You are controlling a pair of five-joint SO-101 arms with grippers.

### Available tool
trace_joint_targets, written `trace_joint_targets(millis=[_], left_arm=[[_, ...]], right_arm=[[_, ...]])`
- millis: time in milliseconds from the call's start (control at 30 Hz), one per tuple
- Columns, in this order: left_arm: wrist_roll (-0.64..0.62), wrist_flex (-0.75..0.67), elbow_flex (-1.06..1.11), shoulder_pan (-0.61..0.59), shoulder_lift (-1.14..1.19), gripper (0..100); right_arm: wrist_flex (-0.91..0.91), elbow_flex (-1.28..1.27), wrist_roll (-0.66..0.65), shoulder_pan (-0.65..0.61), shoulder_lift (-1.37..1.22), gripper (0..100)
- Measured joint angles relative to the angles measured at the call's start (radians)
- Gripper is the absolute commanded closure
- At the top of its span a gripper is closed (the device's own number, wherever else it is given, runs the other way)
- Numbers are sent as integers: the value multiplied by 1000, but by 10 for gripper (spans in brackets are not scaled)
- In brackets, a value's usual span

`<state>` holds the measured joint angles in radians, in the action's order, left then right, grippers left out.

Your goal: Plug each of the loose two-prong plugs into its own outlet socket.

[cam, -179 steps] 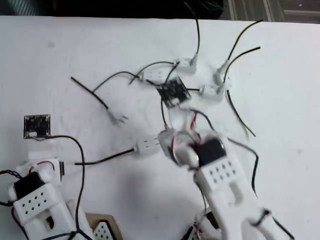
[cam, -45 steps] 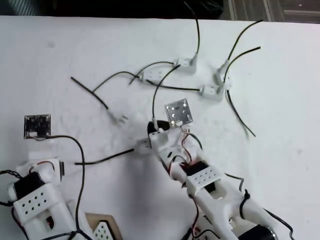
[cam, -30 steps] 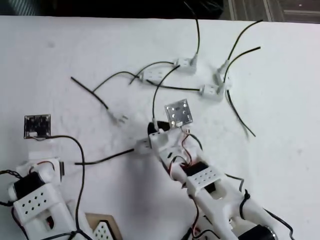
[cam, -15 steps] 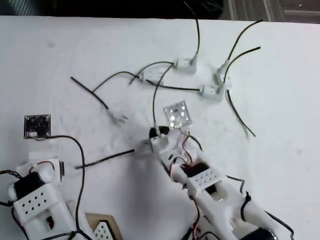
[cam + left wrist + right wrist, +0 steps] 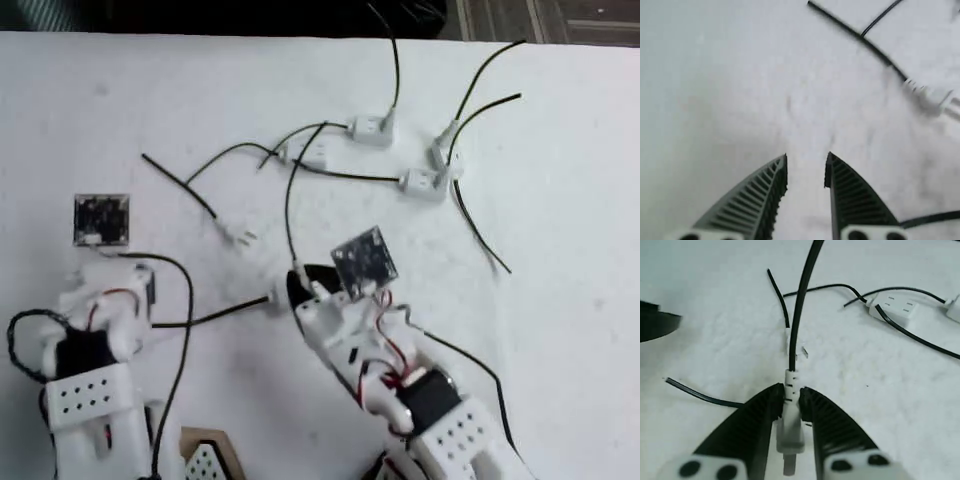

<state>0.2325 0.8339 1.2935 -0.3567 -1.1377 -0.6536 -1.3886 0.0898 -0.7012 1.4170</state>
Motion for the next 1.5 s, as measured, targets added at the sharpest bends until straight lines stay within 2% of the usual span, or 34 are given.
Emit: trace_joint_targets(millis=[267,667,967,1233,1433,1500], left_arm=[[-166,-203,0,305,0,861],[-206,-181,-29,629,2,861],[-204,25,-170,700,0,861],[-198,38,-173,740,0,858],[-63,38,-173,781,0,857],[-52,38,-173,784,0,857]], right_arm=[[-80,0,0,-121,164,982],[-80,0,0,-155,172,982],[-81,2,-2,-160,187,982],[-115,-2,-2,-153,173,982],[-132,-2,-2,-161,173,982],[-132,-2,-2,-161,173,982]])
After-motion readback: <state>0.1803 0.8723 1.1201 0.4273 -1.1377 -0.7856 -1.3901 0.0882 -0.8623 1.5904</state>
